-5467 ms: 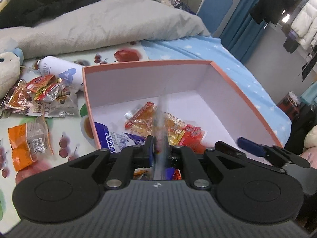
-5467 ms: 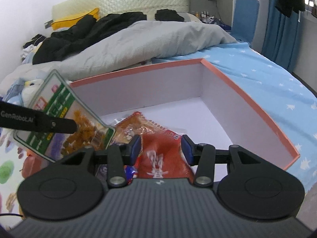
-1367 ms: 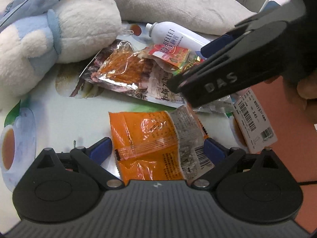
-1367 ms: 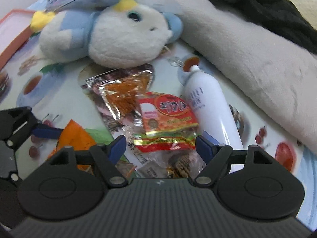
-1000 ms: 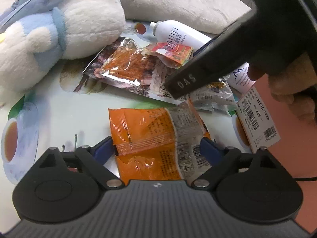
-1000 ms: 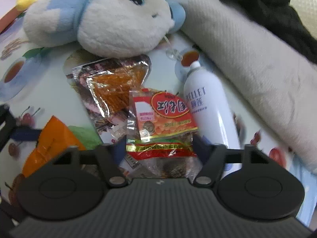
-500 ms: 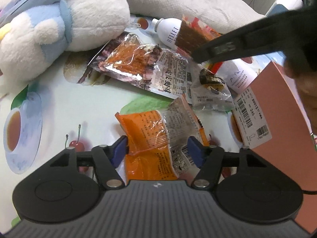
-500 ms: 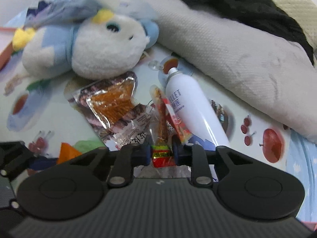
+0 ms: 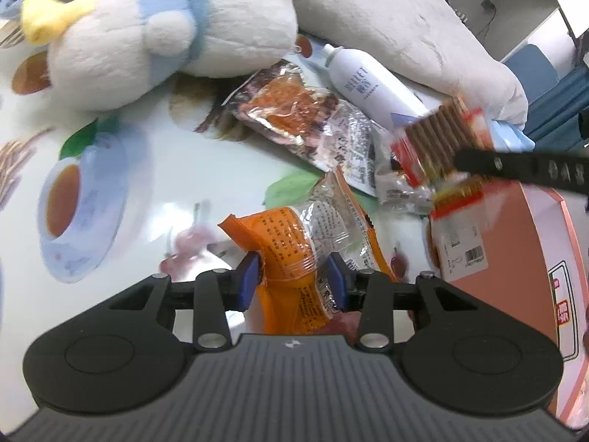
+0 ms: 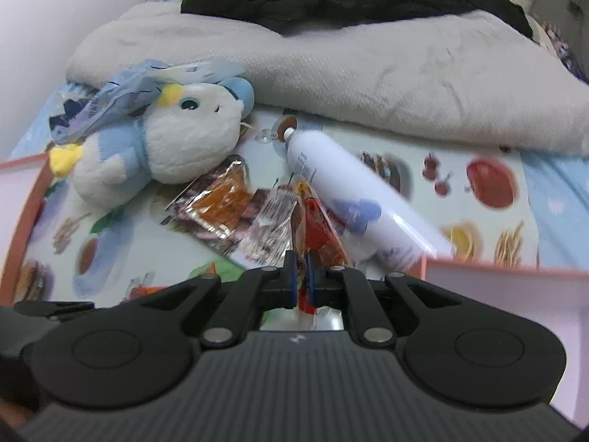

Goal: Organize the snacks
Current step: 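Grasp an orange snack packet with the left tool while the right tool grasps a red-yellow packet, then lift and carry both packets toward the pink box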

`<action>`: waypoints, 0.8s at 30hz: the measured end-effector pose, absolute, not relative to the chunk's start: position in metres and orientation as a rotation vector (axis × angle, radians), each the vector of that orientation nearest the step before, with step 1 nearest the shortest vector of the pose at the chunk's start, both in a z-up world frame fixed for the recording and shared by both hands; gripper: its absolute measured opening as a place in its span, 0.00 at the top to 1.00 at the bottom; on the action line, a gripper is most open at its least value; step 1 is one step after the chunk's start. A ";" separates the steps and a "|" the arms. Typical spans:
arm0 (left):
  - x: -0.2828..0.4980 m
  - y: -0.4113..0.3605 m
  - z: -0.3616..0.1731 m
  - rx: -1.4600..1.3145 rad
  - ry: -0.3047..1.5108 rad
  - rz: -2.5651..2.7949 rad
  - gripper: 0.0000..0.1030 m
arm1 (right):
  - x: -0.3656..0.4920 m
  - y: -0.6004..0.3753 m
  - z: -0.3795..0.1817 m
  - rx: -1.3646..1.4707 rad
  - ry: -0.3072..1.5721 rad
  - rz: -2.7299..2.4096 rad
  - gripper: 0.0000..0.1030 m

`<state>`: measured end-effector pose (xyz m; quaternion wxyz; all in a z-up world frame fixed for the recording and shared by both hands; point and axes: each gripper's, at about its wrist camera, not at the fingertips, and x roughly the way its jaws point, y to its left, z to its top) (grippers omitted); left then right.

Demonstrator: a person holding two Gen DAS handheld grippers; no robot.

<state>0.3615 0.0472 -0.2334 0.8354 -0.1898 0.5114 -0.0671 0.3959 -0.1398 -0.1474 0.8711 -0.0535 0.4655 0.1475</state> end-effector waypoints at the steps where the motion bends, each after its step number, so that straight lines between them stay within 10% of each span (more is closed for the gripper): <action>1: 0.359 0.050 -0.233 -0.416 1.081 -0.142 0.56 | 0.389 -0.141 -0.149 -0.103 0.976 0.298 0.91; 24: 0.279 0.072 -0.202 -0.425 0.927 -0.077 0.57 | 0.280 -0.150 -0.168 0.040 0.914 0.254 0.91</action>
